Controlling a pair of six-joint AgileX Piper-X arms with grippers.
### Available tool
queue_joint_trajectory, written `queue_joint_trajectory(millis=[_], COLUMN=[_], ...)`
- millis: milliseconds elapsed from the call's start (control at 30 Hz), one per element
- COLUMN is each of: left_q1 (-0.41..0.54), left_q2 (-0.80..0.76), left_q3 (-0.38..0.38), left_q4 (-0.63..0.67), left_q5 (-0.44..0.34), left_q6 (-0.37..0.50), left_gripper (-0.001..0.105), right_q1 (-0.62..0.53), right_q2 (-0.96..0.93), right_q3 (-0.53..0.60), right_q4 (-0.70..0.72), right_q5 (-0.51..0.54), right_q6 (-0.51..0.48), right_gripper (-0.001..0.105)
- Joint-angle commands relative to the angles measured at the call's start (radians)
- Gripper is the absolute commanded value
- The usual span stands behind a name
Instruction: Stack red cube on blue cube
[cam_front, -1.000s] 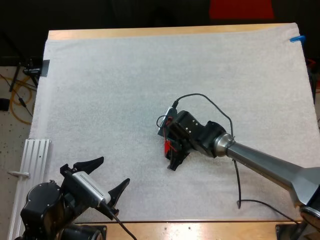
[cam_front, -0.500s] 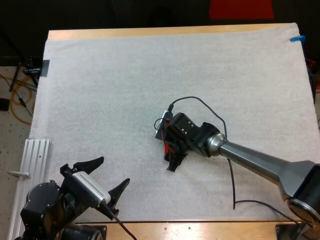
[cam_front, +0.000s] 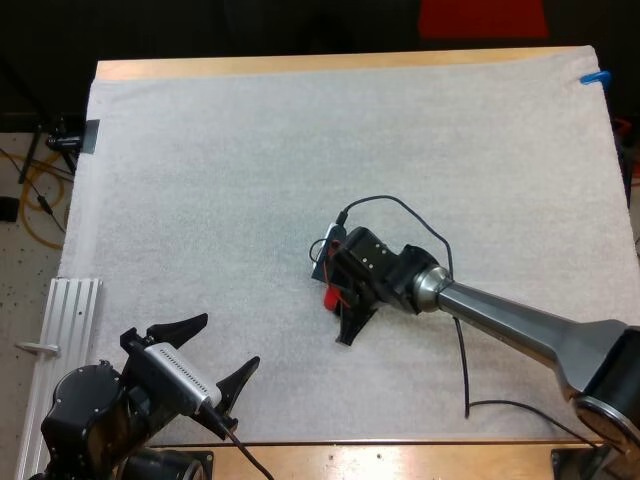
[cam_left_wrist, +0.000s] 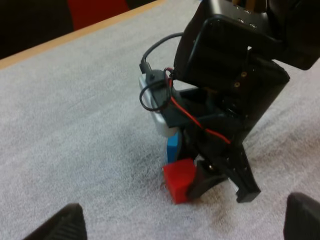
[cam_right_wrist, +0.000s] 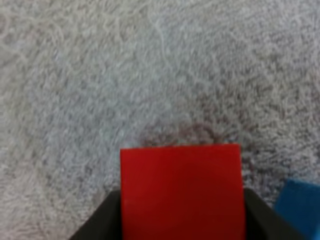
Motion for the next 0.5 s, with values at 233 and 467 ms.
queue_joint_trajectory(millis=[233, 467], left_q1=[-0.003, -0.003], left_q2=[0.001, 0.001], left_q3=[-0.001, -0.001], left_q4=[-0.008, -0.008], left_q5=[-0.002, -0.002], left_q6=[0.000, 0.000], left_gripper=[0.076, 0.076], right_q1=[-0.001, -0.003], right_q2=[-0.122, -0.197], right_q3=[-0.009, -0.009], right_q4=[0.005, 0.005], right_q5=[-0.001, 0.066], right_q6=[0.010, 0.060], right_gripper=[0.018, 0.018])
